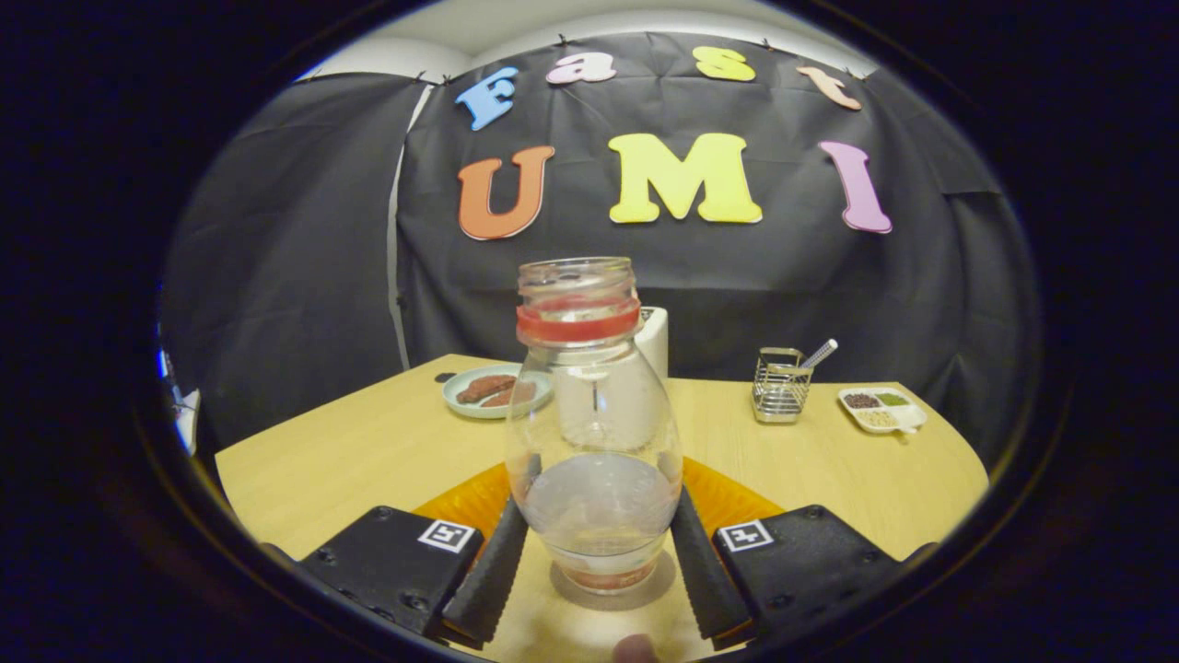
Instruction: Take the bottle from table, then pour the juice into the cup, finally place the bottle on the coaster
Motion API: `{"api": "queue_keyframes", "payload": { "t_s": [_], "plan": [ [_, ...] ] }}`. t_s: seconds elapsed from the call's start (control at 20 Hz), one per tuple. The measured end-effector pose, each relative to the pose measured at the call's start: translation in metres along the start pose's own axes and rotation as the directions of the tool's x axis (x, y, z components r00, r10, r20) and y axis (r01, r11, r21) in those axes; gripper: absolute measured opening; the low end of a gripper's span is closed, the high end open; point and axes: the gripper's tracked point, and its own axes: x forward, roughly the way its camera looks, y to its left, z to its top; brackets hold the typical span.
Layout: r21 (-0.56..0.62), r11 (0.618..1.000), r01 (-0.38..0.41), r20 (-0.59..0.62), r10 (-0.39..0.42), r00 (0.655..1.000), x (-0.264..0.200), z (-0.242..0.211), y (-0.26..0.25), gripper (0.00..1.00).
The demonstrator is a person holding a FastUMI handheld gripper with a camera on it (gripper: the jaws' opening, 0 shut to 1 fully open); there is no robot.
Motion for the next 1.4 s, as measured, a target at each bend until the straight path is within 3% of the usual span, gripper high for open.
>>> {"api": "queue_keyframes", "payload": {
  "t_s": [0.35,0.5,0.85,1.15,1.4],
  "plan": [
    [0.042,0.999,0.008,-0.006,-0.007,1.0,0.007,-0.011,-0.009,0.84],
    [0.055,0.998,0.023,-0.013,-0.023,1.0,0.006,-0.012,-0.01,0.99],
    [0.066,0.997,0.043,0.055,-0.046,0.997,-0.031,0.021,-0.009,1.0],
    [0.075,0.989,0.13,0.127,-0.138,0.982,-0.117,0.056,-0.015,0.99],
    [0.047,0.966,0.253,0.229,-0.257,0.939,-0.223,0.103,-0.019,0.99]
  ]
}}
